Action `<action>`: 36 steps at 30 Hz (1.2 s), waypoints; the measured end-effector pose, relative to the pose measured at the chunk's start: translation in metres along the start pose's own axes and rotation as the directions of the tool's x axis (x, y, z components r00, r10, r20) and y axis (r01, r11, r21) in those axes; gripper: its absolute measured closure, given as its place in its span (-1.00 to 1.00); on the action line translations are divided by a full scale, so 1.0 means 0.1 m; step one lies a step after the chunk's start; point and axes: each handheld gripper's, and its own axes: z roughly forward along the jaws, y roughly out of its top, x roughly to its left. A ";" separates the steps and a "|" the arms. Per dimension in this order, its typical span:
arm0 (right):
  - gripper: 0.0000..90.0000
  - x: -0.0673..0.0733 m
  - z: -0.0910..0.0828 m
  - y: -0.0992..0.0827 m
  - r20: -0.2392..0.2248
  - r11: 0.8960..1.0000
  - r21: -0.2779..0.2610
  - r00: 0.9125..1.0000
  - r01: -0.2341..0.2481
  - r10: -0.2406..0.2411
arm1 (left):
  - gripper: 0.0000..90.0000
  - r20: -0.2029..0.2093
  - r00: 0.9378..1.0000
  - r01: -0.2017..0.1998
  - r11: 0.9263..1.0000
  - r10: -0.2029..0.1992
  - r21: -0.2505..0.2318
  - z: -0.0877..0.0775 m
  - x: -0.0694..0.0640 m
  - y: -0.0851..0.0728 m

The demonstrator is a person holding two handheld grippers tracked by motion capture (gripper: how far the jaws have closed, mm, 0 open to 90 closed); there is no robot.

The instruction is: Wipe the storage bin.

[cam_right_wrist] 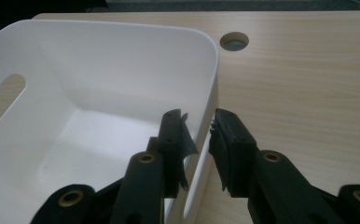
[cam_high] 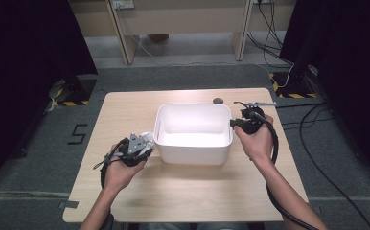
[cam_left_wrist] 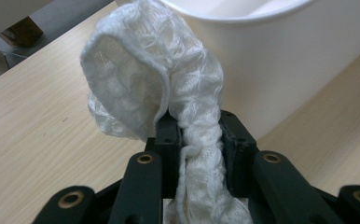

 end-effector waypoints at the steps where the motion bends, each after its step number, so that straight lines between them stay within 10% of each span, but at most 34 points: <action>1: 0.62 0.01 0.00 -0.01 -0.002 1.000 0.008 1.000 0.006 -0.006 | 0.60 0.002 1.000 0.001 1.000 -0.001 -0.002 -0.04 -0.02 -0.01; 12: 0.78 0.06 0.18 -0.02 0.044 0.998 0.045 0.998 0.049 -0.051 | 0.60 0.056 0.997 -0.054 0.999 0.053 0.000 -0.09 -0.24 0.04; 36: 0.71 0.03 0.23 -0.10 0.031 0.996 0.030 0.996 0.087 -0.088 | 0.59 0.057 0.998 -0.038 0.999 0.040 -0.032 -0.02 -0.35 0.09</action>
